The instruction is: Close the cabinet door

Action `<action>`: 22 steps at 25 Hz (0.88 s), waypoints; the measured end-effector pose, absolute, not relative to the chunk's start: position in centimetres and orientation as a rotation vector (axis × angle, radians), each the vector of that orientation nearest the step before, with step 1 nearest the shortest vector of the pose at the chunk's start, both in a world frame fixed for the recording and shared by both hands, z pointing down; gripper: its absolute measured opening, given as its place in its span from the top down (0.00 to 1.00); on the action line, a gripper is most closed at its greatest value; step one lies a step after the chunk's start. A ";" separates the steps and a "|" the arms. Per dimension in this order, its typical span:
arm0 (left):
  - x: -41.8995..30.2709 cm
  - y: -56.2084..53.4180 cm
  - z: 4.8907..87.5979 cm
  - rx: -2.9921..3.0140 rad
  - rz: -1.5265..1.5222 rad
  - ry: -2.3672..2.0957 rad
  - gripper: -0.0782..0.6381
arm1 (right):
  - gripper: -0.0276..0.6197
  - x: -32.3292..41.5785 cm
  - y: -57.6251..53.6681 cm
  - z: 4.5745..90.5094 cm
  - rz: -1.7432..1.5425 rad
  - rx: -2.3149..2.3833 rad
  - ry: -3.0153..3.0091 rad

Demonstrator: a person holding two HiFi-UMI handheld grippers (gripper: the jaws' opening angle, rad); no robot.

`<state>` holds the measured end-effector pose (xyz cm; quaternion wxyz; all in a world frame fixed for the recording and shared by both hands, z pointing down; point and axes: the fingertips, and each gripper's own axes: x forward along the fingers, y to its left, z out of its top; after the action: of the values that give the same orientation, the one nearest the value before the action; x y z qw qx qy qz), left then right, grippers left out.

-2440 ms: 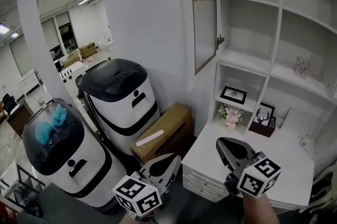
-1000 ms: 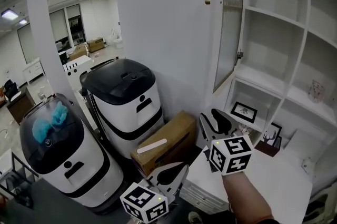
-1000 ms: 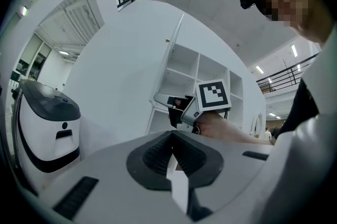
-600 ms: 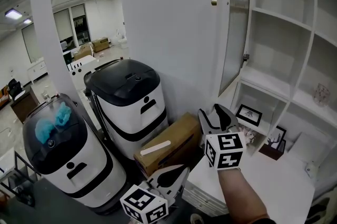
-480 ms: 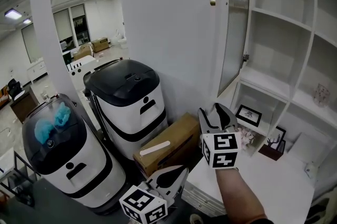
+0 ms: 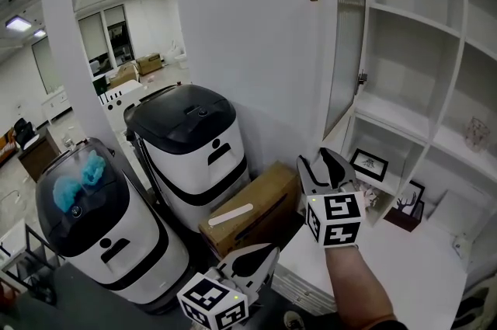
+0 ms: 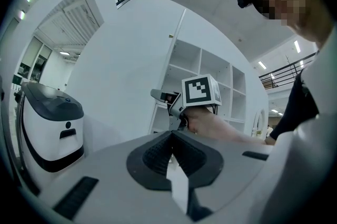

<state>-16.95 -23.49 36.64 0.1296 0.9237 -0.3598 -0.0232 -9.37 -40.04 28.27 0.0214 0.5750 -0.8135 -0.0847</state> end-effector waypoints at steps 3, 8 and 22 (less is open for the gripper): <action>-16.6 -23.2 36.8 2.685 -0.050 -1.031 0.88 | 0.66 -8.8 -39.5 28.3 -0.215 1.785 -2.544; -15.1 -22.7 36.9 2.706 -0.022 -0.982 0.88 | 0.69 -7.0 -38.2 28.4 -0.169 1.803 -2.566; -6.2 -21.1 38.3 2.776 0.027 -0.648 0.88 | 0.83 3.2 -33.5 28.5 -0.242 1.965 -2.378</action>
<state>-6.24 -21.11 38.28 0.1448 0.9635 -0.2249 0.0095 3.16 -33.52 28.51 0.0236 0.6348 -0.7684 -0.0782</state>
